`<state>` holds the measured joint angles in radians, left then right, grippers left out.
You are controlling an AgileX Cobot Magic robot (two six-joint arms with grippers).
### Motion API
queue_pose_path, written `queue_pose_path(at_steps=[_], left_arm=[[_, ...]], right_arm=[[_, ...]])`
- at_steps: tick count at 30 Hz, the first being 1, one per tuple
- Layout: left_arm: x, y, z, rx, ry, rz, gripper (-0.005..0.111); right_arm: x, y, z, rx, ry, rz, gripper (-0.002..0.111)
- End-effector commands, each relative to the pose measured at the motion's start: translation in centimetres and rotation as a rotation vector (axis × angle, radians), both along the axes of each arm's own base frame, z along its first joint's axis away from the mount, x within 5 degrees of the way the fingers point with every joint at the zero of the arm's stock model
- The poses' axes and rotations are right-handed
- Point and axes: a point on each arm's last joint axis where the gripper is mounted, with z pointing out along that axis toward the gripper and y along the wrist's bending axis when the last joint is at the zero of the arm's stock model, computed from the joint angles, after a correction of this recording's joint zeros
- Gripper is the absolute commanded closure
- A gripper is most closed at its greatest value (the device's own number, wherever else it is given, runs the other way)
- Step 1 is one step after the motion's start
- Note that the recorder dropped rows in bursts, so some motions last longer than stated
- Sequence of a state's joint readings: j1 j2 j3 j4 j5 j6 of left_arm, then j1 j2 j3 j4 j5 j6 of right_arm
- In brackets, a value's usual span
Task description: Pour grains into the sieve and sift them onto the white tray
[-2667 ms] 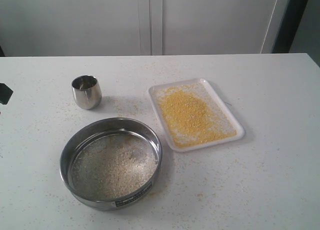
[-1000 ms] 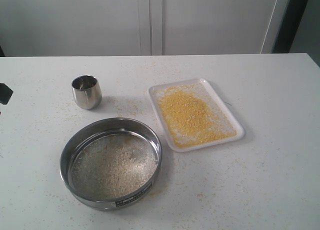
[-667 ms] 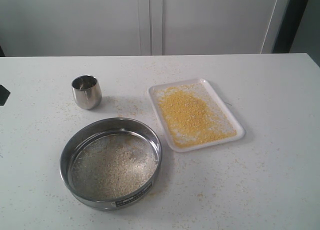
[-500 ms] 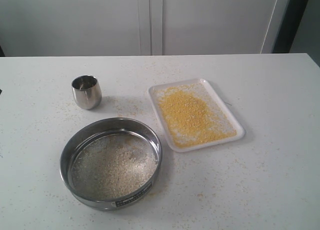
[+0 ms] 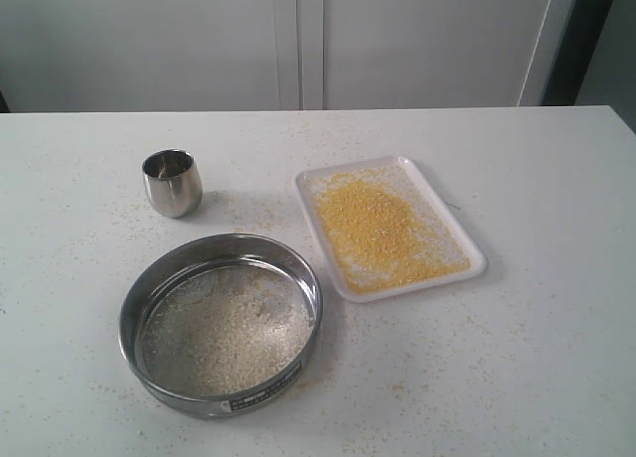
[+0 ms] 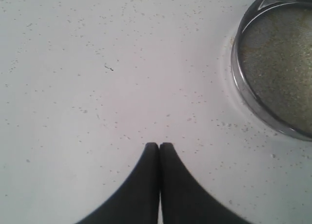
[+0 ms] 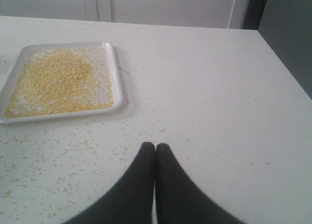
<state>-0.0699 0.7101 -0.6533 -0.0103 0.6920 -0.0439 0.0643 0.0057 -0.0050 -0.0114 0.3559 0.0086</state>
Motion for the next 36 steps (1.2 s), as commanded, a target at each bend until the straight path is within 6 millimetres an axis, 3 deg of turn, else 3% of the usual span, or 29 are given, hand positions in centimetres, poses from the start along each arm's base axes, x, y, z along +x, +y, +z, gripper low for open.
queue_pose_path(at_steps=[1,10,21,25,36], left_arm=[[-1.9,0.3,-2.6,-0.023,-0.064,0.039,0.107],[-5.3,1.0,-7.7,-0.029,-0.297,0.112,0.107],[-6.5,1.1,-12.7,-0.046,-0.437,0.128,0.107],[-6.7,1.0,-12.3,-0.056,-0.515,0.129,0.107],[-6.7,1.0,-12.3,-0.05,-0.513,0.124,0.107]], right_arm=[[0.0,0.0,0.0,-0.007,-0.016,-0.002,0.108],[0.0,0.0,0.0,-0.007,-0.016,-0.002,0.108],[0.0,0.0,0.0,-0.007,-0.016,-0.002,0.108],[0.0,0.0,0.0,-0.007,-0.016,-0.002,0.108],[0.0,0.0,0.0,-0.007,-0.016,-0.002,0.108]])
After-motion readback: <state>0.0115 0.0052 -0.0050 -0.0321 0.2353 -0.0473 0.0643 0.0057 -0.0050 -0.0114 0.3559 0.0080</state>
